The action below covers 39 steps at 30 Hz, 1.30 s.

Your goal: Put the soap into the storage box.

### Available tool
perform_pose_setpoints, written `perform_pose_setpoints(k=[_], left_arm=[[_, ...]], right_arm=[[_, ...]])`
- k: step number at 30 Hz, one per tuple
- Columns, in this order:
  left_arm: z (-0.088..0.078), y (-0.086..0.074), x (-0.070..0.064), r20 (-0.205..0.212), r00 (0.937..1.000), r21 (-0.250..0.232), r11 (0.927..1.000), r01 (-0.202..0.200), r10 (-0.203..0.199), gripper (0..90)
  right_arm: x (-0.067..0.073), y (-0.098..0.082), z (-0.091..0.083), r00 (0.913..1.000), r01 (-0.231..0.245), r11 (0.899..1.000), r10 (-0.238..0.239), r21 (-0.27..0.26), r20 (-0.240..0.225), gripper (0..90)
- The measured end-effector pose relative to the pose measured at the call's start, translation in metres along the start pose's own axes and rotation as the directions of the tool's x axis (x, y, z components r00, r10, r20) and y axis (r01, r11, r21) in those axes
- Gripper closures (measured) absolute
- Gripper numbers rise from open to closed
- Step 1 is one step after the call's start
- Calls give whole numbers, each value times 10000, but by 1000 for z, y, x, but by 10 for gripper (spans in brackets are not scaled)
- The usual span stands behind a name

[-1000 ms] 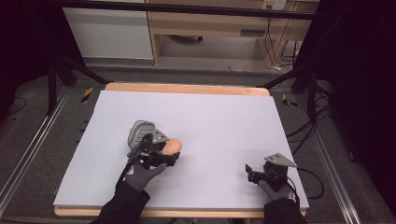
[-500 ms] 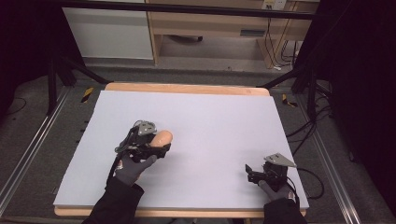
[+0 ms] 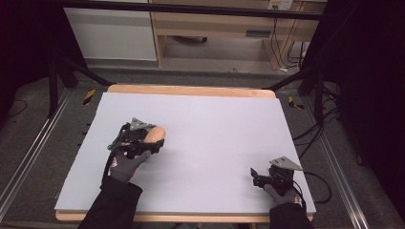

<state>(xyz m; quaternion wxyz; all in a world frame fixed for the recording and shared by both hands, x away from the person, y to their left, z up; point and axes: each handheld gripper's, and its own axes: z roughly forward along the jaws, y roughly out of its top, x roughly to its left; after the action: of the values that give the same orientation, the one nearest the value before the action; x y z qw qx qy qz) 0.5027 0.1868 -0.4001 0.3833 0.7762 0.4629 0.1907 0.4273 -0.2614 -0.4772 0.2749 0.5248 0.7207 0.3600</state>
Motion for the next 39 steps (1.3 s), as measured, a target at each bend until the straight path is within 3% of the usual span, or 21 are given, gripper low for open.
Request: perform_pose_setpoints(k=[25, 39], left_arm=[[18, -3, 28, -729, 9965, 104, 9990, 427, -418, 321], [25, -9, 35, -984, 9936, 283, 9979, 590, -560, 321]], right_arm=[[1, 0, 1, 10000, -2, 10000, 2, 12, 5, 55], [1, 0, 1, 10000, -44, 10000, 44, 12, -28, 55]])
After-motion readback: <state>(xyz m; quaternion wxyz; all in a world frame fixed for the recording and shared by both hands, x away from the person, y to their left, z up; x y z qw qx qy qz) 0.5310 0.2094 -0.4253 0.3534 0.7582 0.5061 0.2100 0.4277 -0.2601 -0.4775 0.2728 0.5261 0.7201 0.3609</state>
